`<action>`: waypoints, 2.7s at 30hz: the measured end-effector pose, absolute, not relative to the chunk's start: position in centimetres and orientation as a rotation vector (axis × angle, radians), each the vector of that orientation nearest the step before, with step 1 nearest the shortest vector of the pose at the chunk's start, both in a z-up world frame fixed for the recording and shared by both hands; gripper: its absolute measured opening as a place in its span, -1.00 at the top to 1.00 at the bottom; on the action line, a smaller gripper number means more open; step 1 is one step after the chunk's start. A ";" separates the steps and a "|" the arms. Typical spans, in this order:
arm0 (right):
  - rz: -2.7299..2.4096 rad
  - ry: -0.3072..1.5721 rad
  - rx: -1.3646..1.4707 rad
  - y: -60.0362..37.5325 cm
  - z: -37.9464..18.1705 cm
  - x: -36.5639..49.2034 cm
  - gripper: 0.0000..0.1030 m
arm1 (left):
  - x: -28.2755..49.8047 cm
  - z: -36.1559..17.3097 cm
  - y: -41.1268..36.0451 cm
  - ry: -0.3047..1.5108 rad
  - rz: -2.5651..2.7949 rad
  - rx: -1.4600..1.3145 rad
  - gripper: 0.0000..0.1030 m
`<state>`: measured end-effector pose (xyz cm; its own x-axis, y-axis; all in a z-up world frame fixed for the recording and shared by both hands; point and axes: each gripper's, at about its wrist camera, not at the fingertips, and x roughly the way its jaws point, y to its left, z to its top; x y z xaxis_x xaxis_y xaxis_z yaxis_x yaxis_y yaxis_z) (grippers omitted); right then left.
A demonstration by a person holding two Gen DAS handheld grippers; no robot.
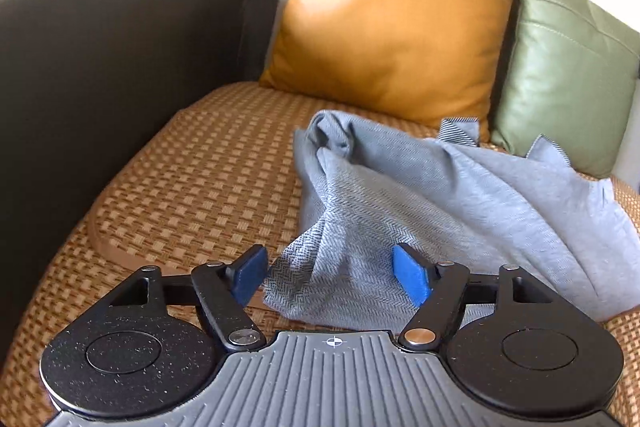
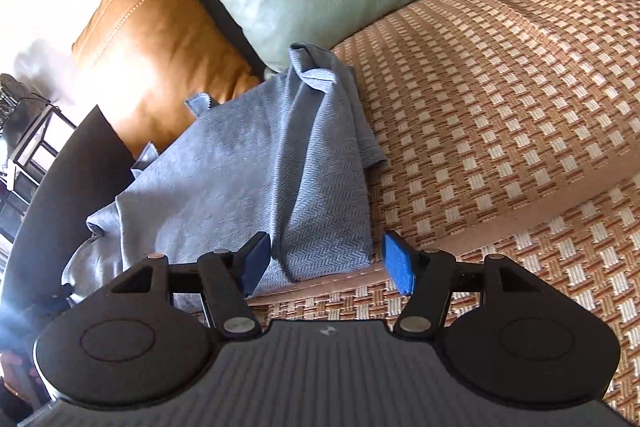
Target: Fold clothes
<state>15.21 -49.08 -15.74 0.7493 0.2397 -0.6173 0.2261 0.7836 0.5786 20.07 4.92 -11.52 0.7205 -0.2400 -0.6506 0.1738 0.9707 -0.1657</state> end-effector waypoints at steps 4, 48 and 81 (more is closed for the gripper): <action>0.034 0.724 0.719 -48.8 -16.3 16.2 -0.33 | 21.7 -13.6 5.3 0.832 -0.217 -0.207 -0.07; 0.021 0.754 0.389 -49.5 -10.2 12.8 -0.12 | 14.4 -9.8 3.1 0.840 -0.315 -0.053 -0.05; 0.084 0.671 0.318 -49.7 -9.3 14.6 -0.23 | 17.2 -9.6 6.2 0.846 -0.259 -0.109 -0.42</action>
